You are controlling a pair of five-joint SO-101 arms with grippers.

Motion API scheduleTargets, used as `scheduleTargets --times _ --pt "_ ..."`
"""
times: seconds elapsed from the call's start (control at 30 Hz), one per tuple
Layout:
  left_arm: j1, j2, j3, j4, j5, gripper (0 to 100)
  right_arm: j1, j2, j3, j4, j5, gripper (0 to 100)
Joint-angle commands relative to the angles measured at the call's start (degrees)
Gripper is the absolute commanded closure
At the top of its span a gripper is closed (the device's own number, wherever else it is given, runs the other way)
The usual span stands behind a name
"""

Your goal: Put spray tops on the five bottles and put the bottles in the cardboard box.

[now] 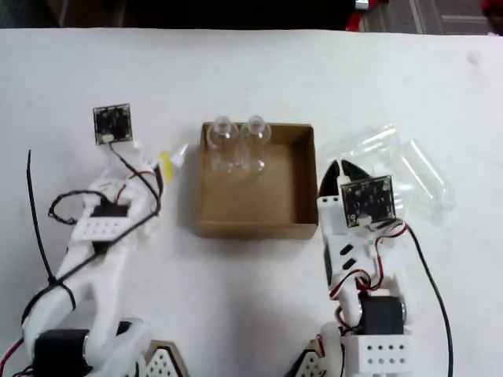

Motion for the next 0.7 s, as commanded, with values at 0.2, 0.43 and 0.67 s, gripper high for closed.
scheduleTargets --times 0.2,0.43,0.67 --pt "0.22 0.40 -5.63 4.75 -0.09 82 21.05 3.65 -6.33 -3.21 10.81 97.7" --pt "0.22 0.40 -5.63 4.75 -0.44 82 27.91 30.29 -21.10 -2.07 10.37 97.7" --pt "0.40 0.48 -5.89 4.75 -0.44 82 35.38 58.68 -39.65 3.82 11.08 97.6"
